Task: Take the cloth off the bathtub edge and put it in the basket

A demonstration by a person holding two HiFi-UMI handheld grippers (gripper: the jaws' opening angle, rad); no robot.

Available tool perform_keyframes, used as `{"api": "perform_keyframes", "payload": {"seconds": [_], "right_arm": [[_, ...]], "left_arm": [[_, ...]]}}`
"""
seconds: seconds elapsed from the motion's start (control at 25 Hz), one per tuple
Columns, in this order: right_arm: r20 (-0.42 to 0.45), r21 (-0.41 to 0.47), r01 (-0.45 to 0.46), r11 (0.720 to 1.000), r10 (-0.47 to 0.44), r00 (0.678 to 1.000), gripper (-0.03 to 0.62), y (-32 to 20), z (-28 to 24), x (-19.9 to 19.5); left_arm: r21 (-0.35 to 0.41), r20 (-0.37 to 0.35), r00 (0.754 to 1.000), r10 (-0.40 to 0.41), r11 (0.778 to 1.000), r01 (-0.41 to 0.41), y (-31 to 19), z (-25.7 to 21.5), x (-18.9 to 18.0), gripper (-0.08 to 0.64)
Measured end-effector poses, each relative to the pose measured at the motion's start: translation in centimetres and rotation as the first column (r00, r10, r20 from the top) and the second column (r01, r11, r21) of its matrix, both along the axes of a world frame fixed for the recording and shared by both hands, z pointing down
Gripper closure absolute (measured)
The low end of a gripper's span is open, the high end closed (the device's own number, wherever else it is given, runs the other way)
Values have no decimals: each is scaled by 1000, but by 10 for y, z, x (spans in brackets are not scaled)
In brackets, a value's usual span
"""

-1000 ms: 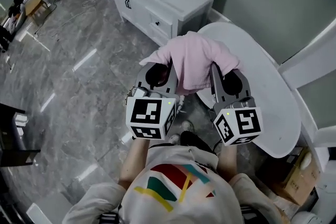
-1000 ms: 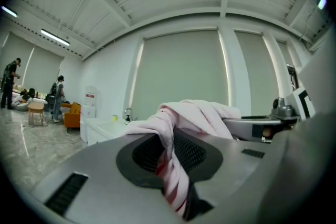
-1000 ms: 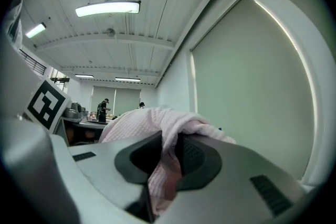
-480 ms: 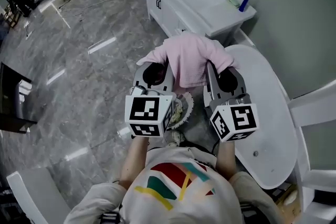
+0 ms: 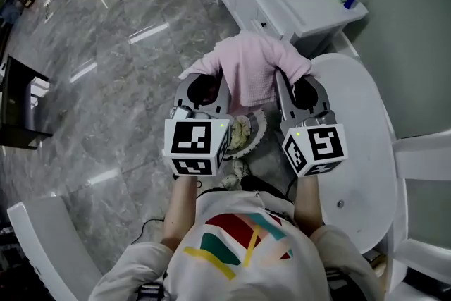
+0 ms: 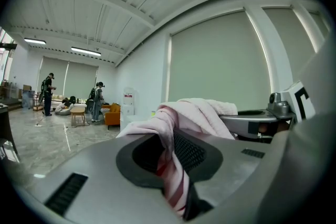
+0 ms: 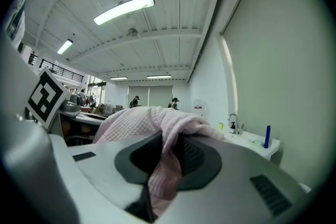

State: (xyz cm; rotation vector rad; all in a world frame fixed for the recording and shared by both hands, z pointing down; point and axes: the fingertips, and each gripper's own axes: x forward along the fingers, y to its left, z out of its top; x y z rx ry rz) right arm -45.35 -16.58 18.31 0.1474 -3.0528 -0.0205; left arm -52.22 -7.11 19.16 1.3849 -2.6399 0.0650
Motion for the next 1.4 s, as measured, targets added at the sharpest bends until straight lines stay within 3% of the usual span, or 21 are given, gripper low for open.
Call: {"api": "perform_keyframes", "payload": {"seconds": [0.36,0.76,1.4], "right_arm": [[-132,23,62,998,-59,990,514,15,52,-21],[-306,73,98,992,-71,950,514,24,130,-32],[-482,-61,83,995,-102,870,514,46,249,-9]], "left_arm": [[-73,-44,998,-51,996,47,18,53,-16,486],[-146,-84,993,-77,987,65,27,128,-28,486],[-319,-215,965,-149,945,75,50,241,-3,486]]}}
